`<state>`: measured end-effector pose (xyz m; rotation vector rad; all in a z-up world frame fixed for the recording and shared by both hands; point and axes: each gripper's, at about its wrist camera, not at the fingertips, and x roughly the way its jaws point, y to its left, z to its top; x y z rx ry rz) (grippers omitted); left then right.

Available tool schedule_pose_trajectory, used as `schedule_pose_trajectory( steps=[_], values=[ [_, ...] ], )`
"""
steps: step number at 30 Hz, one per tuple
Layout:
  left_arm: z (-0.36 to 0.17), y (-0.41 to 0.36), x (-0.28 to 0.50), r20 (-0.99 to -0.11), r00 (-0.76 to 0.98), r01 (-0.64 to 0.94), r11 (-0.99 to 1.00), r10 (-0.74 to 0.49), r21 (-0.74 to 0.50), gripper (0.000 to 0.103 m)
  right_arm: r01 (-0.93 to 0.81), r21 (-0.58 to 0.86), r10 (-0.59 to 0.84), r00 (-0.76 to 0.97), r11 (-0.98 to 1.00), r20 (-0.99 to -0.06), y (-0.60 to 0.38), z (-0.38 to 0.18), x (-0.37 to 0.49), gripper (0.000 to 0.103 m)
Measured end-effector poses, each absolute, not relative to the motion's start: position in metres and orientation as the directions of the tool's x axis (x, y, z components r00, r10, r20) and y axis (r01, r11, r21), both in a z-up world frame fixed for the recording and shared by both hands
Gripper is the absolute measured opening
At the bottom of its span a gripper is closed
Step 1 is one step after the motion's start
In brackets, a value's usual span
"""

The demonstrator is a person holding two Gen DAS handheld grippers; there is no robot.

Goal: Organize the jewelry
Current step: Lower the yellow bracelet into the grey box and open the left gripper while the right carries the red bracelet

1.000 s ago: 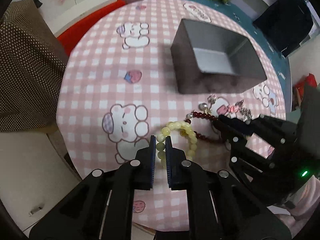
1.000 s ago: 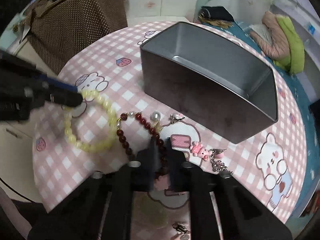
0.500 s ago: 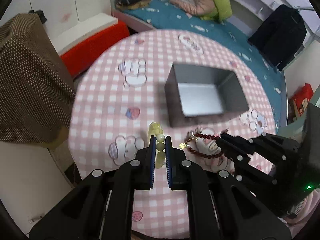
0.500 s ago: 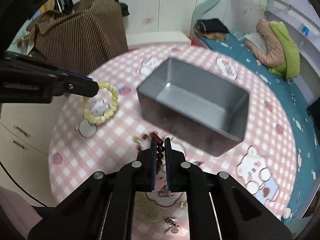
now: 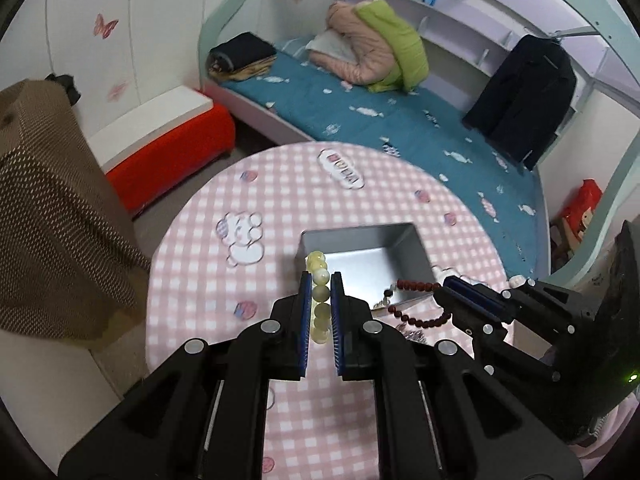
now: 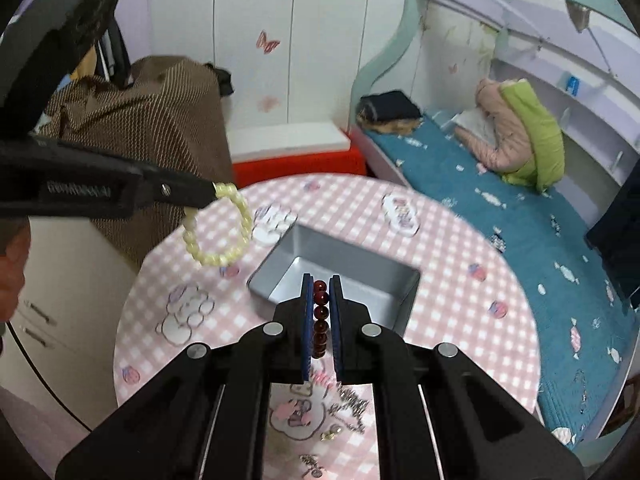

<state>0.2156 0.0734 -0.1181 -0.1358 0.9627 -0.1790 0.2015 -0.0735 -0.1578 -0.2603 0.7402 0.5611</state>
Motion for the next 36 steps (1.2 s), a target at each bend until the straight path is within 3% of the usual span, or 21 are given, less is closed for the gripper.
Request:
schedule_pose_trajectory(
  steps=[15,20,21,23,24,36],
  values=[
    [-0.144,0.035,0.260,-0.803,0.502,0.196,0.946,-0.322,-0.257,0.009,-0.484,-0.034,0.325,0.635,0.874,-0.701,-0.088,-0.160,0.229,0.007],
    [-0.164,0.029,0.276,-0.852,0.462,0.160,0.968,-0.246,-0.193,0.011,-0.460,-0.026,0.307,0.633,0.888,-0.710,-0.093,-0.163,0.238,0.007],
    [-0.166,0.030,0.276,-0.859,0.452,0.158,0.970,-0.239,-0.187,0.013,-0.458,-0.027,0.305,0.634,0.888,-0.711,-0.094,-0.163,0.239,0.007],
    [-0.168,0.034,0.275,-0.862,0.456,0.150,0.974,-0.222,-0.171,0.041,-0.457,-0.025,0.305,0.634,0.889,-0.711,-0.093,-0.163,0.240,0.007],
    [-0.168,0.036,0.274,-0.862,0.461,0.147,0.976,-0.214,-0.163,0.045,-0.458,-0.023,0.306,0.631,0.889,-0.712,-0.093,-0.162,0.240,0.007],
    [-0.164,0.059,0.261,-0.868,0.472,0.098,0.988,-0.155,-0.123,0.046,-0.521,0.025,0.372,0.574,0.853,-0.729,-0.070,-0.167,0.247,0.007]
  ],
)
